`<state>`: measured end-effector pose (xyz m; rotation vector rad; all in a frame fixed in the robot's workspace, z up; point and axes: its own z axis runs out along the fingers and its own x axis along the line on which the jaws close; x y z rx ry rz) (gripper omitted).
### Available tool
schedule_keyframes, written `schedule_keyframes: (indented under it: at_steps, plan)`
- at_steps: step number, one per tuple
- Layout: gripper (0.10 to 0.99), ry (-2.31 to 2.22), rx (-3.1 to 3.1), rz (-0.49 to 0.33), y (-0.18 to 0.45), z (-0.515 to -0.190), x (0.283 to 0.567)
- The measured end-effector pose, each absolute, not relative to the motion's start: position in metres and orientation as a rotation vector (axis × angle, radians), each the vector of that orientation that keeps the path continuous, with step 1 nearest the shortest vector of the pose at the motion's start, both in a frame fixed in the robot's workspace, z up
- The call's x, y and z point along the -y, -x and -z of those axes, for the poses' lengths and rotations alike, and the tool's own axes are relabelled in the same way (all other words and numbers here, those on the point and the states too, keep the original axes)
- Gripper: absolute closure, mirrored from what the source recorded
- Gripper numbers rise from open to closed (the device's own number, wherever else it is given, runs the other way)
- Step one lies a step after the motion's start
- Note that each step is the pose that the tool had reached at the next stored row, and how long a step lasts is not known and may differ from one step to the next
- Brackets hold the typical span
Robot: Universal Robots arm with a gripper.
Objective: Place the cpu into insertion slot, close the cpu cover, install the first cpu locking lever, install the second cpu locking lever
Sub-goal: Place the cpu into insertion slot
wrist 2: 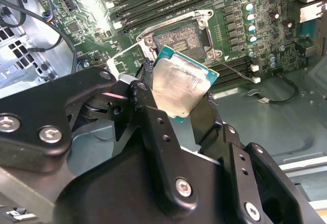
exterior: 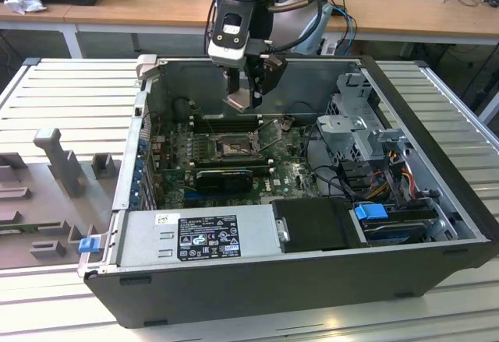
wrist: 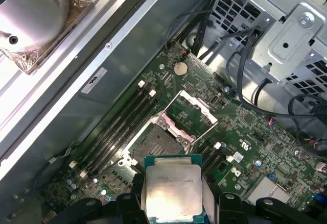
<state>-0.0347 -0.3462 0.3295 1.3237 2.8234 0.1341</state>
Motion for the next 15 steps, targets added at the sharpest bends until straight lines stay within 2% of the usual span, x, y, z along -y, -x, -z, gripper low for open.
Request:
schedule_keyframes:
  at_steps: [15]
  plan:
    - [0.557,-1.382,-2.793,-0.134,0.0347,-0.3279,0.3462]
